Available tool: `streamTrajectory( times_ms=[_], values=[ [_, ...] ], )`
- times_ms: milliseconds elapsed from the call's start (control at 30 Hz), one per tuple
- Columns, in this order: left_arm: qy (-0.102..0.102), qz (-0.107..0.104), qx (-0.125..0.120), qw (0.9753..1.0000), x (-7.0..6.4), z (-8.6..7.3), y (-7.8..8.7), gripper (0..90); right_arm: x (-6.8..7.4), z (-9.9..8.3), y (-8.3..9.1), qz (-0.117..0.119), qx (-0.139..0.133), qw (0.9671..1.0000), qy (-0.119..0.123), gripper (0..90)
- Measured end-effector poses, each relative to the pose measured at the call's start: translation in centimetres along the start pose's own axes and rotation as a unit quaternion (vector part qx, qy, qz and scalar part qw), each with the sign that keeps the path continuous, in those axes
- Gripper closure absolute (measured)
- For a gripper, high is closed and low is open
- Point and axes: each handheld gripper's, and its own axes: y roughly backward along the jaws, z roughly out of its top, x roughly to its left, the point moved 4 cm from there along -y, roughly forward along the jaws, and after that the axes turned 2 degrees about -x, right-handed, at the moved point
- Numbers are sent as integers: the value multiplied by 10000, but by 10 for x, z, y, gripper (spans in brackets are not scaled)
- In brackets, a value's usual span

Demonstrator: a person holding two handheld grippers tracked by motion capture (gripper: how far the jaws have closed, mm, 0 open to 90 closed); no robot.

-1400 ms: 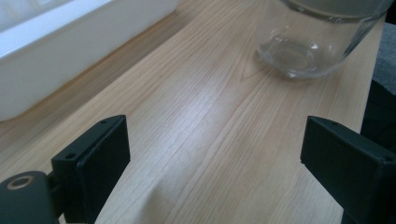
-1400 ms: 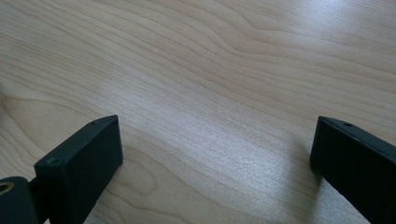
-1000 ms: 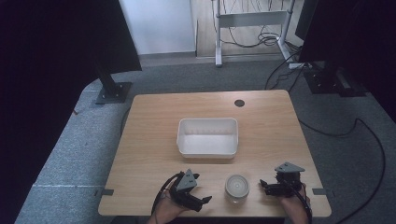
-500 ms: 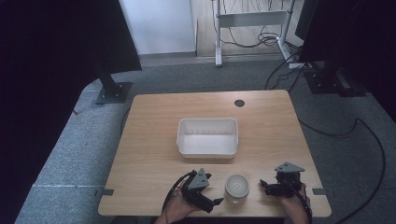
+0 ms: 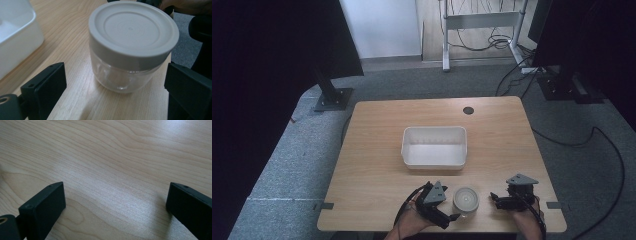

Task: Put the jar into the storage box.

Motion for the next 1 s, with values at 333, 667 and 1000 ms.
streamTrajectory(
  times_ms=[333, 667, 1000],
  values=[
    [-128, -43, 8, 9999, -8, 7, -13, 39, 0, 0, 0, 19, 0, 10000, 19, 19],
    [-186, -11, 100, 9998, -12, 10, -28, 47, 0, 0, 0, 28, -4, 10000, 31, 20],
    [-260, 81, 262, 9993, -12, 9, -44, 88, 0, 0, 0, 32, -5, 10000, 36, 20]
  ],
)
